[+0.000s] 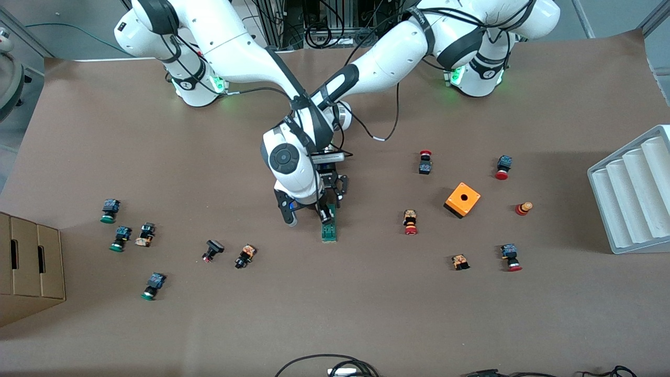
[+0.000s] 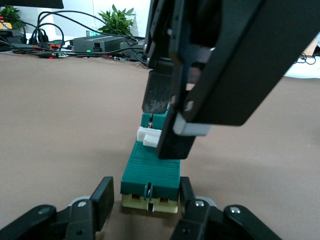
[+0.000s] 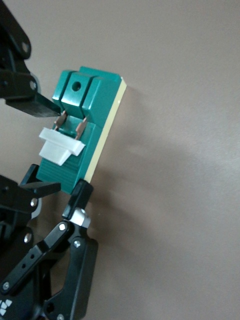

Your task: Close load switch with both arms

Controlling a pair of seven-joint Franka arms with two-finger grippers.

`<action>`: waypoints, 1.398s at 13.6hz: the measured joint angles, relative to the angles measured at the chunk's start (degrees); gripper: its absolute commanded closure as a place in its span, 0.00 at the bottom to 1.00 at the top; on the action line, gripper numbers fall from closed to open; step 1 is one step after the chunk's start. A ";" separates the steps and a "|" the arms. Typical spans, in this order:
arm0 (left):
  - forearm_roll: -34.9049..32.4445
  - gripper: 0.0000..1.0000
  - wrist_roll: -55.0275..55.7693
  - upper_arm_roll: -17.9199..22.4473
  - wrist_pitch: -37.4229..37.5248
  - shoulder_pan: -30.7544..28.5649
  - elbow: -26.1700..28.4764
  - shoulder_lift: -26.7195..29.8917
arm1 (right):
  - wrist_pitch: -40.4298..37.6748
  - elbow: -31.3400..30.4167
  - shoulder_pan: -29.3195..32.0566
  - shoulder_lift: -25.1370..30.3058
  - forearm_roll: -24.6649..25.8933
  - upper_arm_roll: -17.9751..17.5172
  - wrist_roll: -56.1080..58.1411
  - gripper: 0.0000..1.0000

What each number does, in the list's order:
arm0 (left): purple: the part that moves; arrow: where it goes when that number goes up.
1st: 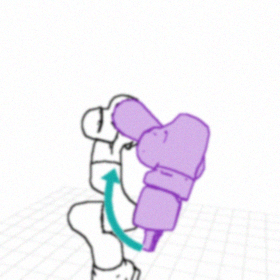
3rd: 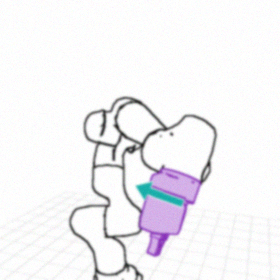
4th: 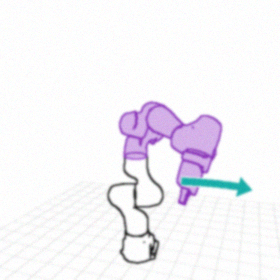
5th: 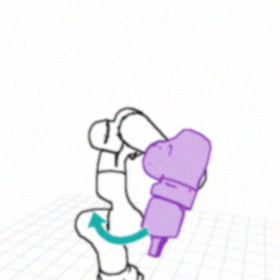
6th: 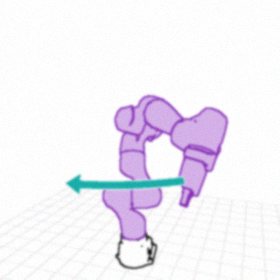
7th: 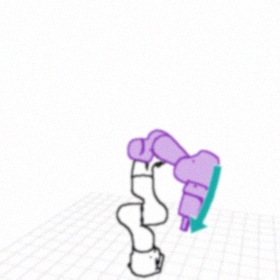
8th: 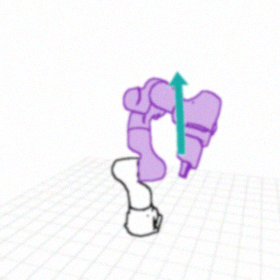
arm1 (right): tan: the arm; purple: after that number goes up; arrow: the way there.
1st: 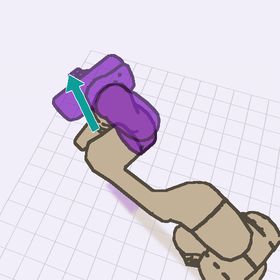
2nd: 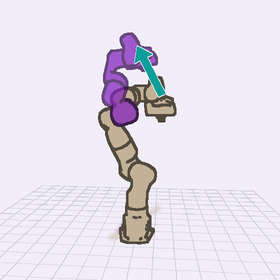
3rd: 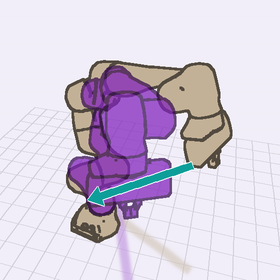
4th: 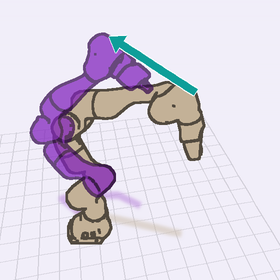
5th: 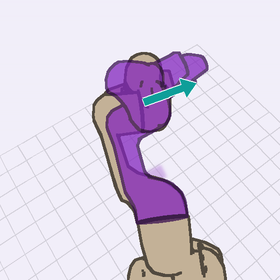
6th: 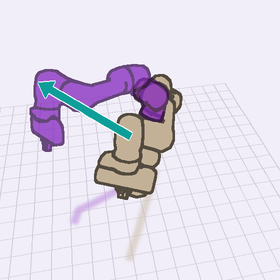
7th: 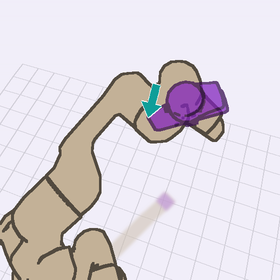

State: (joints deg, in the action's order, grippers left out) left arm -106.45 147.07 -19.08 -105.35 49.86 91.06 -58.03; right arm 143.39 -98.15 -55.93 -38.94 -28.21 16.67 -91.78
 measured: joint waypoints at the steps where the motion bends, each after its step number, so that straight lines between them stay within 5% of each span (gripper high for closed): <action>1: 0.00 0.39 0.00 0.00 0.00 0.00 0.00 -0.02 | 0.21 -0.23 -0.33 0.00 -0.65 0.00 -0.16 0.47; 19: -0.02 0.39 0.00 0.00 0.00 0.01 -0.01 -0.06 | 4.35 -1.56 -0.86 -0.40 -1.15 0.02 -0.20 0.61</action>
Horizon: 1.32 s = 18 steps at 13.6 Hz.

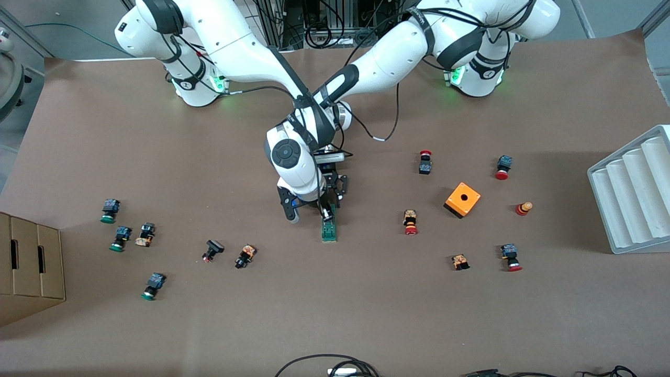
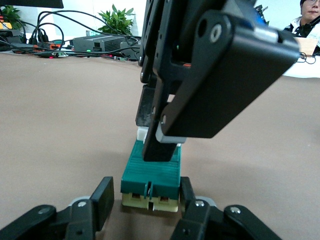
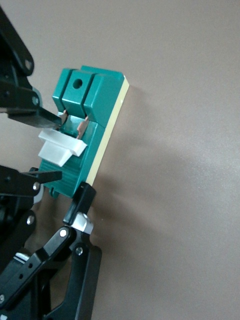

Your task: Close load switch with both arms

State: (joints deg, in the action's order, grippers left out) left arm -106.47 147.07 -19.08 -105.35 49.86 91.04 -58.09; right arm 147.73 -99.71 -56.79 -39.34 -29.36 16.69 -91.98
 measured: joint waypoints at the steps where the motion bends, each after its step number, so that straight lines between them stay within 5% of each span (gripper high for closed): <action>1: 0.00 0.39 0.00 0.00 0.00 0.00 0.00 0.00 | 0.13 -0.01 0.00 0.00 0.00 0.00 0.00 0.63; 18: 0.00 0.38 0.00 0.00 0.00 0.00 -0.02 0.00 | -0.11 -0.14 0.19 0.50 -0.20 -0.05 -0.16 0.72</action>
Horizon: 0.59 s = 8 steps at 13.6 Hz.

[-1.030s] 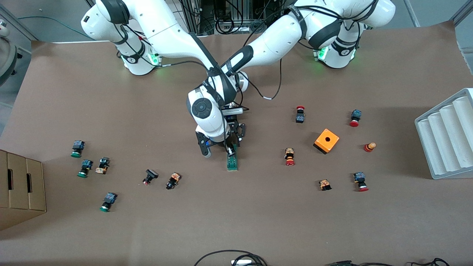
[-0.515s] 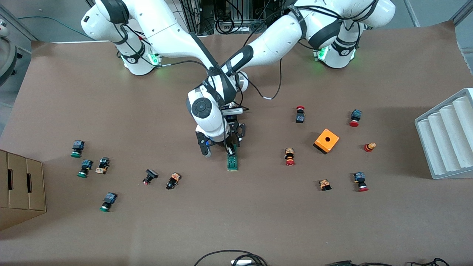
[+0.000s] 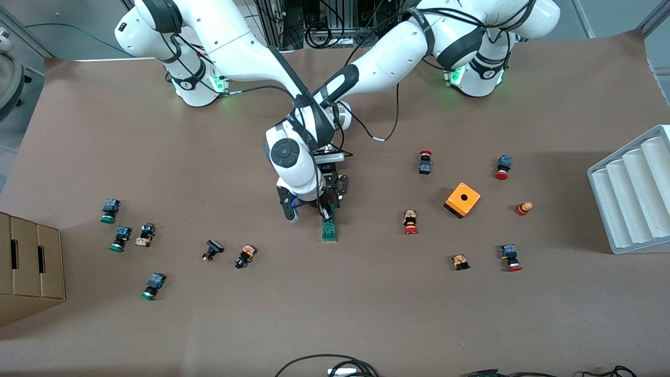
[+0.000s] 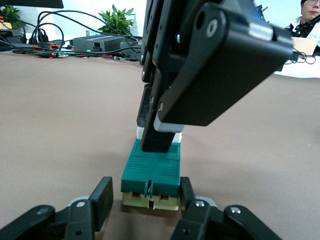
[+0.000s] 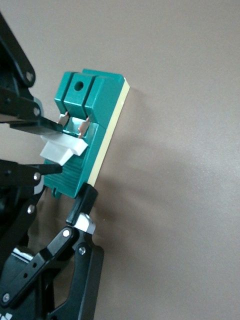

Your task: Close load switch with both arms

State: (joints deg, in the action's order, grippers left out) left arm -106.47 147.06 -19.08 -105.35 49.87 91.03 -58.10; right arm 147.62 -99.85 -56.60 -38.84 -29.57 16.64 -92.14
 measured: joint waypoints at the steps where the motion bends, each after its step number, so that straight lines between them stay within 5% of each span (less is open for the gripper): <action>1: 0.00 0.38 0.00 0.00 0.00 0.00 0.00 0.00 | -0.16 0.03 0.12 0.06 -0.15 -0.05 0.00 0.72; 8: 0.00 0.38 0.00 0.00 0.00 0.00 0.00 0.00 | -2.97 1.44 2.07 0.33 -0.67 -1.03 -0.01 0.72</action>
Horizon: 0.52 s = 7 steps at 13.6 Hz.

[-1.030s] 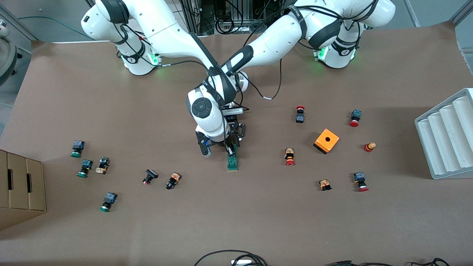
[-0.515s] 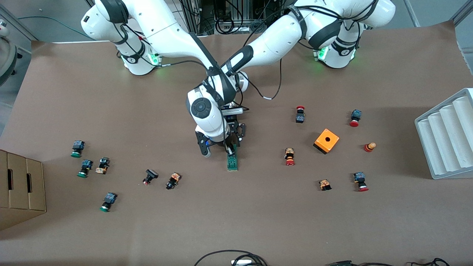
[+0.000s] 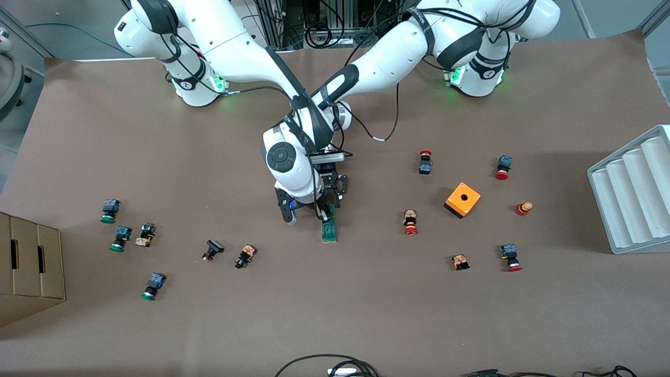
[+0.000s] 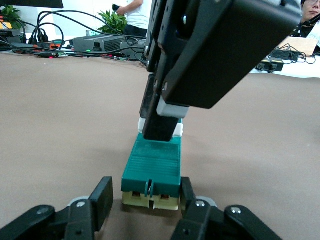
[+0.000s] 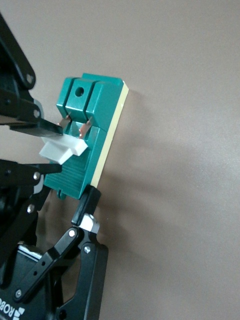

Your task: Close load switch with both arms

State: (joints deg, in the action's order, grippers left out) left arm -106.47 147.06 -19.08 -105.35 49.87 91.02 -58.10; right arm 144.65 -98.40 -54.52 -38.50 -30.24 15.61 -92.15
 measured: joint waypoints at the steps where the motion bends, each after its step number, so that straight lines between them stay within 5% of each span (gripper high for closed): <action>1: 0.00 0.38 0.00 0.00 0.00 0.00 0.00 0.00 | -0.05 0.05 0.21 0.01 0.00 -0.20 -0.02 0.73; 7: 0.00 0.38 -0.44 0.00 0.00 0.00 0.00 -0.02 | -3.04 2.99 2.67 0.33 0.00 -0.98 -0.09 0.73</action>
State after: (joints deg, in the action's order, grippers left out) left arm -106.47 146.62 -19.08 -105.35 49.87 91.03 -58.12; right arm 141.62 -95.41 -51.85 -38.17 -30.24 14.63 -92.25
